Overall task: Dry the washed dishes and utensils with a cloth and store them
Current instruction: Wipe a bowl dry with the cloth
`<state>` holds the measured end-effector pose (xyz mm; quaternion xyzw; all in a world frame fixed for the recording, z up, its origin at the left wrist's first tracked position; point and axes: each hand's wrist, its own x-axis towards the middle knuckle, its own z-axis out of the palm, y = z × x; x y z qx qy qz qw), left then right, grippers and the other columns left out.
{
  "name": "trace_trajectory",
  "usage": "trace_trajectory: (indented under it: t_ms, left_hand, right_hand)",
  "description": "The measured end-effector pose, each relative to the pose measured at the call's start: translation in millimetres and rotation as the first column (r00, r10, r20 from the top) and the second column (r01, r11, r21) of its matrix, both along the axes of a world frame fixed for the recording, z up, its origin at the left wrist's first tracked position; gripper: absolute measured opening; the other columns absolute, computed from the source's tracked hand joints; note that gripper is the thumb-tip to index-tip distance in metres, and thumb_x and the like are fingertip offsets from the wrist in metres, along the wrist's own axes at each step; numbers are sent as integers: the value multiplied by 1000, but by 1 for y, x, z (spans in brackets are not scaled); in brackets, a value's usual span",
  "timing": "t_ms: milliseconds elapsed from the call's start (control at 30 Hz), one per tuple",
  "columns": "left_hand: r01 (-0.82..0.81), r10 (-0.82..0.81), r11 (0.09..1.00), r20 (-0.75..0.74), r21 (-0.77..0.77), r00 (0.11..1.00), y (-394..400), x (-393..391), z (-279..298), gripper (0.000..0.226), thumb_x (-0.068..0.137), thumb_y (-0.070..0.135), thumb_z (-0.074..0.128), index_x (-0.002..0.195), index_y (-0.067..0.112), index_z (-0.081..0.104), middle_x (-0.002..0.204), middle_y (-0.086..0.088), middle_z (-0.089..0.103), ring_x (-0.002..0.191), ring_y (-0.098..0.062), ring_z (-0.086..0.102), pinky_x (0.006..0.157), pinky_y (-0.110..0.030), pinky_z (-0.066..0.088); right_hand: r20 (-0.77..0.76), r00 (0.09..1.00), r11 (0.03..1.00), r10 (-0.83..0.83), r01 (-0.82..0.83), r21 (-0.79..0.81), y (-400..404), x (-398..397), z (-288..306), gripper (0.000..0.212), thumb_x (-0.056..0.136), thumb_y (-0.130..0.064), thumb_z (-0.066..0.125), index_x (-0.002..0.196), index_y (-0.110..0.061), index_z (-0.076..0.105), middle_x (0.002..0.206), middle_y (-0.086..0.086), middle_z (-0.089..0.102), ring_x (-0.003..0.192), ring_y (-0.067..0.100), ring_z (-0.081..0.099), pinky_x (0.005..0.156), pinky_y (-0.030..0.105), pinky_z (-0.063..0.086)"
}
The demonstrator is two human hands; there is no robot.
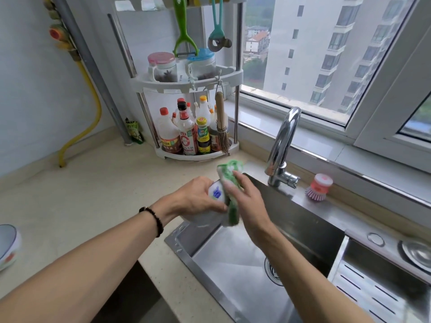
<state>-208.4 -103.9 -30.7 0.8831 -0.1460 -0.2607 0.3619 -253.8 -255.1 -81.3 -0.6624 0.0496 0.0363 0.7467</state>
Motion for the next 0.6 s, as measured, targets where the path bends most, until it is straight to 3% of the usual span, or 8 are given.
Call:
trace_trajectory:
  t_ms: [33,100,233,367,433,533,567,600]
  left_hand:
    - [-9,9,1000,-9,-24,1000,-1,-2,2,13,81,15,80,89,13,70,84,-2,73,65,-8,68,59,-19,52]
    - [-15,12,996,-35,-87,999,-2,-7,4,16,81,11,80,93,4,72,87,-11,75,68,-14,70,64,-26,56]
    - [-71,72,986,7,-151,997,-7,-14,8,13,79,12,81,85,4,73,75,-5,74,64,-15,68,60,-26,53]
    - [-130,137,990,158,-56,978,-5,-13,7,18,75,0,72,66,14,64,62,1,65,56,-13,59,52,-20,48]
    - [-106,118,990,134,-95,984,-4,-17,6,15,74,-5,70,69,9,66,63,-4,68,57,-18,63,52,-22,51]
    - [-92,109,977,82,-191,991,-6,-24,7,9,77,2,78,81,-2,70,75,-12,73,65,-25,71,58,-29,58]
    - [-121,140,971,78,-208,987,-5,-22,7,10,77,4,79,80,0,71,73,-8,73,65,-21,71,57,-28,57]
    - [-158,181,961,80,-229,980,-3,-19,7,11,77,6,81,79,3,71,72,-5,73,64,-19,70,57,-28,56]
  right_hand:
    - [-40,998,998,-49,51,40,1,6,6,43,93,-41,63,126,-15,56,124,13,60,99,24,68,83,39,59]
    - [-35,990,988,-134,131,-78,-1,17,10,31,100,-46,52,111,-17,55,119,15,62,94,24,68,79,40,59]
    - [27,998,996,-50,52,-71,4,26,4,48,103,-53,41,149,-41,34,134,7,58,104,25,70,90,48,59]
    - [221,975,958,30,35,-285,26,11,-8,51,91,-62,42,142,-58,38,151,-12,41,134,7,46,115,37,37]
    - [188,982,962,23,30,-273,27,8,-11,43,92,-62,44,135,-56,47,143,-7,49,125,10,54,106,37,45]
    - [-87,996,996,-35,41,73,17,20,7,40,97,-60,47,99,-25,66,104,17,73,80,22,72,75,43,58]
    - [-99,995,994,-32,42,100,16,23,12,39,99,-58,45,95,-24,65,101,20,73,76,23,72,74,43,59]
    - [-43,999,999,-23,25,37,18,24,13,32,102,-54,43,103,-30,64,111,20,71,84,23,72,79,45,60]
